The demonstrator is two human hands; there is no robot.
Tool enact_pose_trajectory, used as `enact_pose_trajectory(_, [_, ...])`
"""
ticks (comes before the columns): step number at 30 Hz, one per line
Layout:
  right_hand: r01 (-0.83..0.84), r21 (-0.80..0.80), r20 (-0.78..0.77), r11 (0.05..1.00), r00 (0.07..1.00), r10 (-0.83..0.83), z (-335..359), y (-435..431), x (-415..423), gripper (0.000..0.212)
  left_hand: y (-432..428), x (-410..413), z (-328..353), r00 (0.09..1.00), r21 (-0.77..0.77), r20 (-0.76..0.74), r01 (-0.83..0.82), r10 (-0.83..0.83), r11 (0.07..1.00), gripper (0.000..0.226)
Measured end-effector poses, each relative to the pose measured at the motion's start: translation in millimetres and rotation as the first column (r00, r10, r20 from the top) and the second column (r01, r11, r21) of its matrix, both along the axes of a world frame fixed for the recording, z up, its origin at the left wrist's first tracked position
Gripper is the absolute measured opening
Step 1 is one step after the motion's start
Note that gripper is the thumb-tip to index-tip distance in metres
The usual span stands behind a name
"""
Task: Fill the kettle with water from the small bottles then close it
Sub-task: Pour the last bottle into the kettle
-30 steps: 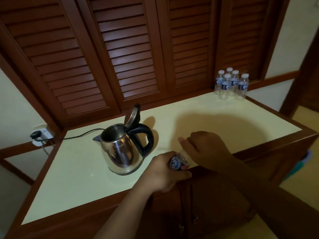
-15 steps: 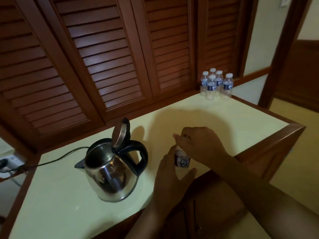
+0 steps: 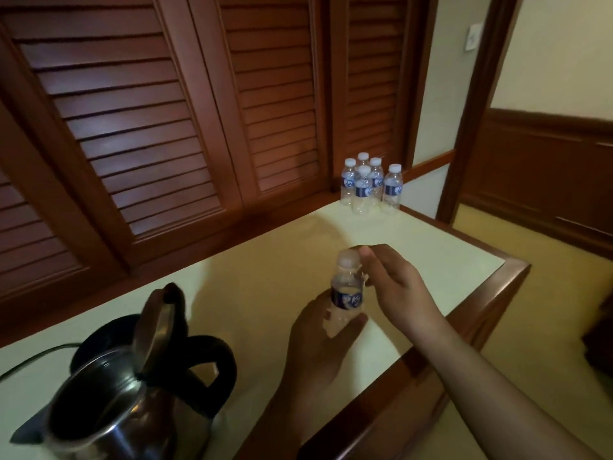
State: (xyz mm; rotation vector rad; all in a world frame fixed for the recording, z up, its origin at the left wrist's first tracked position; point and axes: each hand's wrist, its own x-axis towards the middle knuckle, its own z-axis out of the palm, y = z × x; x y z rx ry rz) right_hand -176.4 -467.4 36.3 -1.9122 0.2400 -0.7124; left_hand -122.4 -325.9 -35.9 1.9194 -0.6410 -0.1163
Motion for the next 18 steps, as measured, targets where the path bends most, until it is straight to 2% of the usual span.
enact_pose_trajectory(3, [-0.021,0.019,-0.070,1.000,0.997,0.022,-9,-40,11,0.046,-43,21,0,1.000,-0.019,-0.031,-0.005,0.005,1.000,0.053])
enact_pose_trajectory(6, [-0.071,0.095,-0.043,0.993,0.996,0.075,-14,-83,25,0.035,-93,44,2,0.999,-0.011,0.035,-0.033,0.034,0.999,0.055])
enact_pose_trajectory(8, [-0.062,0.120,-0.027,0.991,0.997,0.066,-20,-117,37,0.031,-128,63,1,0.994,-0.019,0.062,-0.083,0.084,0.996,0.051])
enact_pose_trajectory(11, [-0.020,0.124,-0.095,0.992,0.995,0.031,-44,-173,53,0.028,-177,88,0,0.986,-0.020,0.051,-0.159,0.160,0.987,0.043])
enact_pose_trajectory(13, [-0.015,0.025,-0.185,1.000,0.983,0.019,-60,-204,58,0.030,-207,103,-3,0.985,-0.012,0.019,-0.169,0.169,0.986,0.041])
enact_pose_trajectory(15, [-0.075,-0.186,-0.360,0.980,0.933,0.003,-71,-232,61,0.031,-235,117,-7,0.980,0.038,0.041,-0.197,0.195,0.980,0.043])
enact_pose_trajectory(18, [-0.273,-0.407,-0.583,0.872,0.812,-0.018,-90,-267,72,0.055,-268,136,-16,0.953,0.055,0.138,-0.279,0.269,0.959,0.040])
